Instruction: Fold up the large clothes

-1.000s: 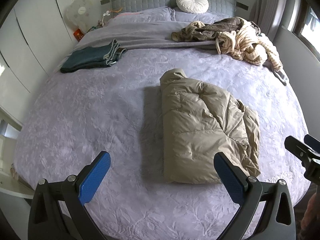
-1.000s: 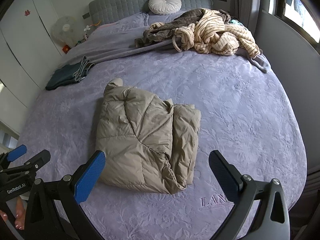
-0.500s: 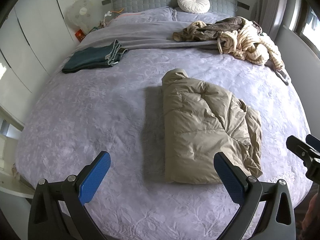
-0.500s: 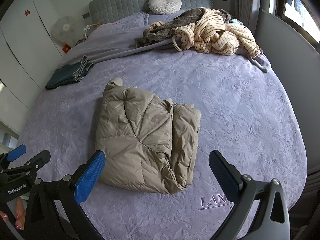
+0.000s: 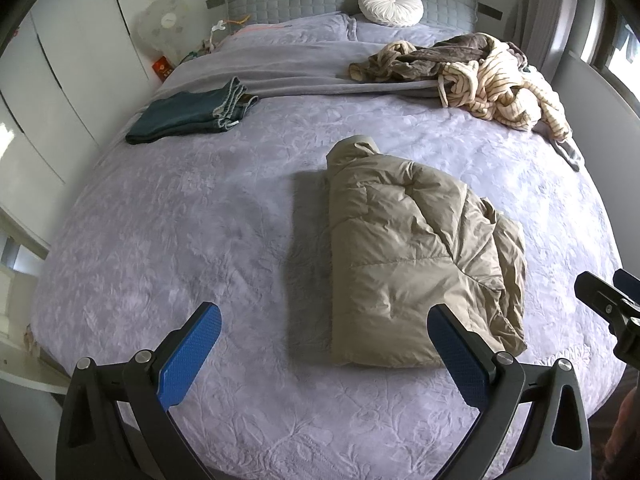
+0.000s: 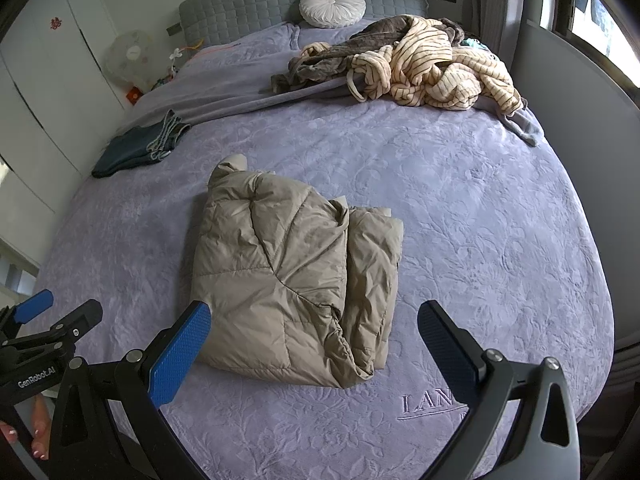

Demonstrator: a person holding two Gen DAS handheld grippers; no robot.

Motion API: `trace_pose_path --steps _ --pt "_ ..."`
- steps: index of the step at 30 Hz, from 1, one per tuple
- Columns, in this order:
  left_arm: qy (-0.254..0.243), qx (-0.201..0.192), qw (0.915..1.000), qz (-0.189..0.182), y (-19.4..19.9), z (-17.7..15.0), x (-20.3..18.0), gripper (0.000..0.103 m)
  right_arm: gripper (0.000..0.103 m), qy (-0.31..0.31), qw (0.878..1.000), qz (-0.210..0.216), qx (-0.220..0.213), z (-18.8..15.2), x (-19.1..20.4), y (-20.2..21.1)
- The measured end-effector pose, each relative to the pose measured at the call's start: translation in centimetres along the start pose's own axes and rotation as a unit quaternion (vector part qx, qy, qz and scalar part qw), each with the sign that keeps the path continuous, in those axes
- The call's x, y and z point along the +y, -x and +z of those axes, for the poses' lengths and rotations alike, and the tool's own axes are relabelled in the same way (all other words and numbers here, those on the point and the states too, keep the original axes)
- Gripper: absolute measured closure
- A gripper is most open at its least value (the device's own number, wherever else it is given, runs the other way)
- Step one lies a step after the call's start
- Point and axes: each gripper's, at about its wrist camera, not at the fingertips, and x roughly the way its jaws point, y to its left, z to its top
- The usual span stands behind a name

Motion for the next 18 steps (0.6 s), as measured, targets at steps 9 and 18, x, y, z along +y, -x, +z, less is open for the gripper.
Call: trace_pose_path --steps 9,18 --pt "0.000 0.000 1.0000 0.000 -0.09 -0.03 0.18 0.000 0.000 -0.001 1.000 0.000 0.000 -0.04 0.07 0.00" --pt "0.000 0.000 1.0000 0.001 -0.08 -0.04 0.22 0.000 0.000 -0.001 1.000 0.000 0.000 -0.02 0.07 0.01"
